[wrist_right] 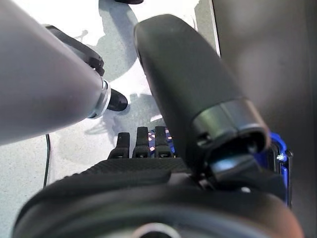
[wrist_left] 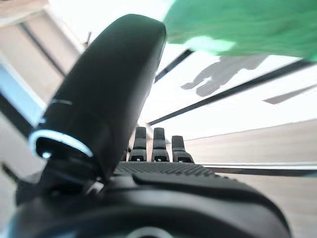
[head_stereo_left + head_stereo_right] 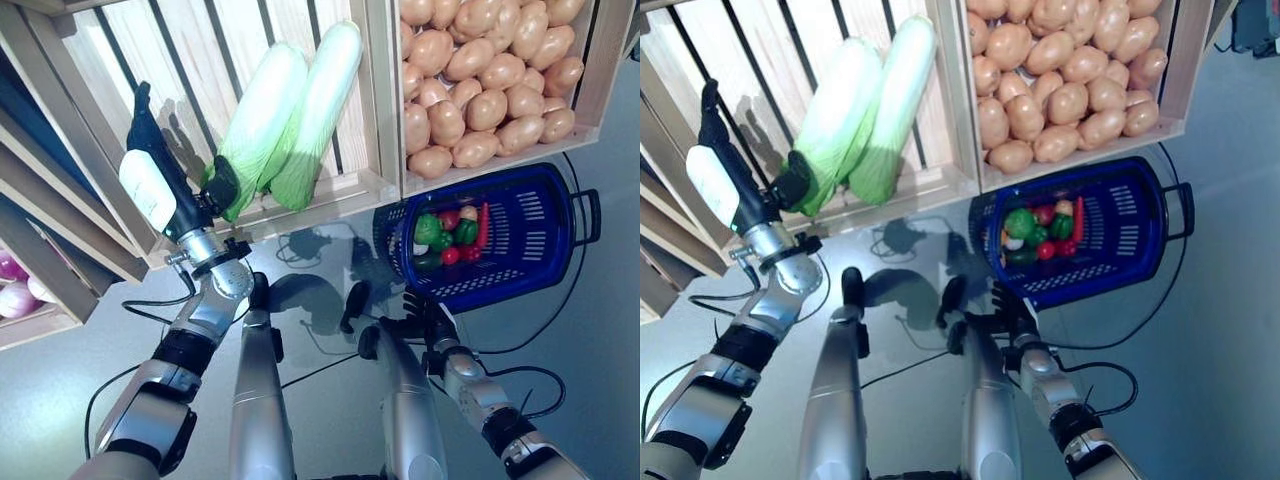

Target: Put vegetables into the basket

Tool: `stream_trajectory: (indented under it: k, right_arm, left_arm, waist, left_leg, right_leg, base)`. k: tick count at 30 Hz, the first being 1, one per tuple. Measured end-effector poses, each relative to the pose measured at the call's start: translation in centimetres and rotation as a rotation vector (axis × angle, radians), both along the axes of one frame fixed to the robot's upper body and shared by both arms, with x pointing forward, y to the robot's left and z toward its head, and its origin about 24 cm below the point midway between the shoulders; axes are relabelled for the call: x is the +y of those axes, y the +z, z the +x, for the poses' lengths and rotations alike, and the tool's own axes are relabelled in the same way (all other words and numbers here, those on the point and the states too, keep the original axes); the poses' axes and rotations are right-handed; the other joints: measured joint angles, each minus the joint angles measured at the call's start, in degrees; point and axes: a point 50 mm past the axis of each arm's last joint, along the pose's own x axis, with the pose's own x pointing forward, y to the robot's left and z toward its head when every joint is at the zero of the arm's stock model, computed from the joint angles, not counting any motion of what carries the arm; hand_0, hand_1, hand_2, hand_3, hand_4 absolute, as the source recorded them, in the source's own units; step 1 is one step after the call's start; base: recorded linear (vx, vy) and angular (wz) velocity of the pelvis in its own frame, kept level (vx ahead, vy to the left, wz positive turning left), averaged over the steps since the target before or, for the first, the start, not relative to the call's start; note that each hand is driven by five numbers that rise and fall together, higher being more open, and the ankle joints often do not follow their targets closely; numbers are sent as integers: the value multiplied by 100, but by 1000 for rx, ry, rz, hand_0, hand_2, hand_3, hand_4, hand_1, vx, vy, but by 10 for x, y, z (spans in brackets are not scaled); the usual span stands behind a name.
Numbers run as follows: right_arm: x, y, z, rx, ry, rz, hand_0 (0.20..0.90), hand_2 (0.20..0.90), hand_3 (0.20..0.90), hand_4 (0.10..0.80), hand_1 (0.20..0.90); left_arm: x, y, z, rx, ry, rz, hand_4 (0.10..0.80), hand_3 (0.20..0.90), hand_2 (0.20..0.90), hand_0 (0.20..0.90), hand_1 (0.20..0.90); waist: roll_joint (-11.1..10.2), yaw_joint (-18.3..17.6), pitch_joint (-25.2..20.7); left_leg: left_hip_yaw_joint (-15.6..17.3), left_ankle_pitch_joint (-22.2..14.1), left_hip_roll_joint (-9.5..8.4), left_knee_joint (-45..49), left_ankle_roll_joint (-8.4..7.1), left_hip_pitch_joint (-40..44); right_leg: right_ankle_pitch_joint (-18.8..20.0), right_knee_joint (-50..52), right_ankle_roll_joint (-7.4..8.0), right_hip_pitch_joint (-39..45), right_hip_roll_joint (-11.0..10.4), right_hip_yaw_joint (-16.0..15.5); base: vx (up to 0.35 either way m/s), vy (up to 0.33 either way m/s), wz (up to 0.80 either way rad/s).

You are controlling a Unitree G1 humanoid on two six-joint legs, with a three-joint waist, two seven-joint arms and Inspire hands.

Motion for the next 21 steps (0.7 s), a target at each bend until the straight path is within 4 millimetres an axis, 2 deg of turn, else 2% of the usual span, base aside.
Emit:
stream_trajectory:
  k: [7,21]
  right_arm:
    - [0,1,0,-5,-2,4,900,900,900,800,900]
    - [0,1,0,-1,-16,27,900,900,900,800,900]
  left_arm:
    - [-11,17,-6,-93,-44,37,800,900,900,900,900]
    - [-18,16,-4,-47,-110,53,800,900,900,900,900]
  waist:
    - [0,29,0]
    - [3,68,1]
  left_leg:
    - [-14,5,-8,-7,-7,-25]
    - [-31,8,-9,-13,-12,-49]
  right_leg:
    - [-10,5,-9,1,-26,-65]
    - [-18,-29,-19,0,-31,-106]
  base:
    - [3,-8,2]
    - [0,-1,0]
